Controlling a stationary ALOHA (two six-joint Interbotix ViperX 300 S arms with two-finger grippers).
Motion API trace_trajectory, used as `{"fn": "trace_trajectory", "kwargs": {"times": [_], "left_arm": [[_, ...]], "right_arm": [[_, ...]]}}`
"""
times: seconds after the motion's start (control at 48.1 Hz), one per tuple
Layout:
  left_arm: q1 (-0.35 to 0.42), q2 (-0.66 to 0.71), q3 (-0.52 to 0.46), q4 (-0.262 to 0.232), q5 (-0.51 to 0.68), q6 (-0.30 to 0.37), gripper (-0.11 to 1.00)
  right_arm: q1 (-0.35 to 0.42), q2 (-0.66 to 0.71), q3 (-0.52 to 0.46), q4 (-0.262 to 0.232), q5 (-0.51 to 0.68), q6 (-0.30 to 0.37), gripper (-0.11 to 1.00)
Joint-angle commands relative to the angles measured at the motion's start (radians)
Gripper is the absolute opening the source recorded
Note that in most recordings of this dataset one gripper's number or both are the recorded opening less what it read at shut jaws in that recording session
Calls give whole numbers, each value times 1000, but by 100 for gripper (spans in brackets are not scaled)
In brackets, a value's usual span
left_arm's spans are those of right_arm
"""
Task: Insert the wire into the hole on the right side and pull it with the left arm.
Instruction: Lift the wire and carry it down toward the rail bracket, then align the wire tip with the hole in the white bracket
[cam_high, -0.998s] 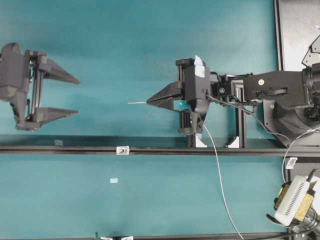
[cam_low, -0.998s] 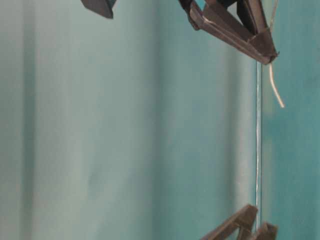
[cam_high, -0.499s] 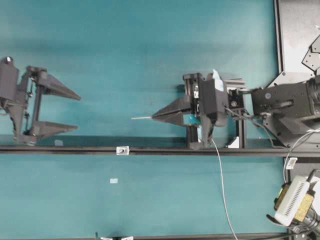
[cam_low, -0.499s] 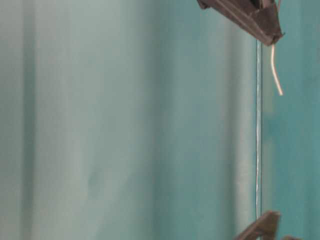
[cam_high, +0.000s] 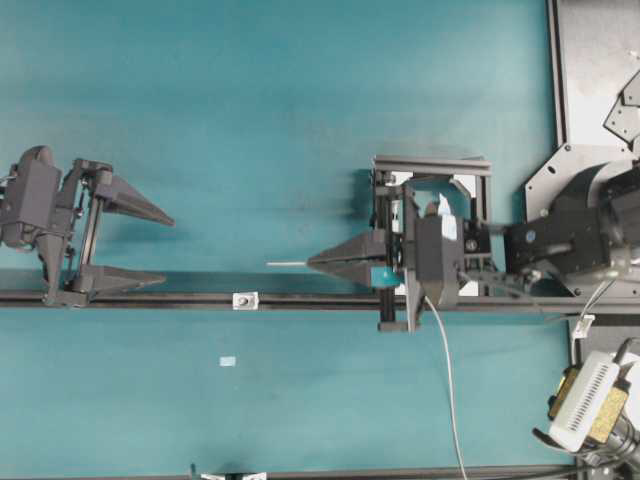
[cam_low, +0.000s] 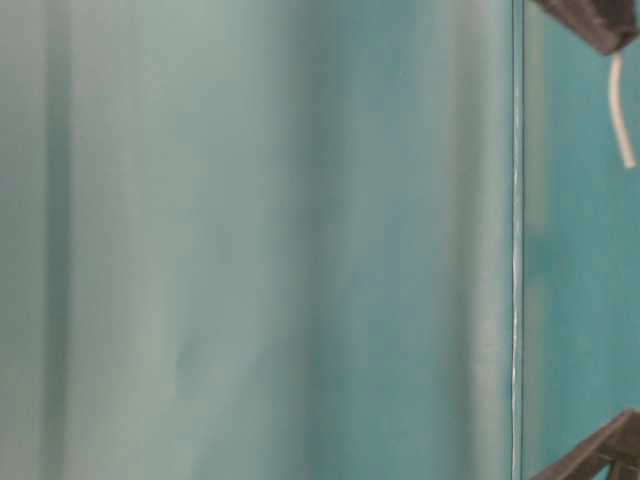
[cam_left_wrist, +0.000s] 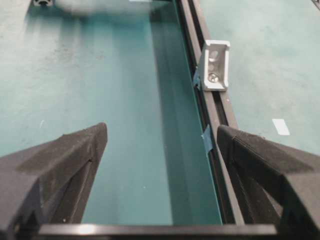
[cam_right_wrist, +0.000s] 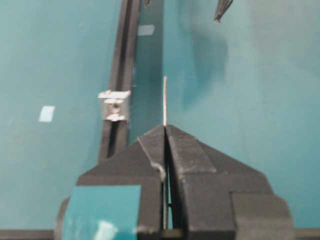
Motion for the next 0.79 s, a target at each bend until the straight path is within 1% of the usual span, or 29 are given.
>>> {"fn": "trace_trajectory", "kwargs": {"times": [0.0, 0.125, 0.27, 0.395, 0.582, 0.769], "left_arm": [[-12, 8, -23, -2, -20, 0, 73], [-21, 32, -43, -2, -23, 0, 73], [-40, 74, -69, -2, -32, 0, 73], [-54, 103, -89, -3, -51, 0, 73], [-63, 133, -109, -5, -74, 0, 73], [-74, 146, -118, -5, -74, 0, 73]], "right_arm": [[58, 21, -21, 72, -61, -26, 1], [120, 63, -32, 153, -118, -52, 1], [175, 103, -41, 216, -163, -60, 1], [210, 135, -52, 245, -192, -61, 1], [241, 181, -64, 278, -229, -63, 1], [259, 221, -77, 285, -262, -63, 1]]}}
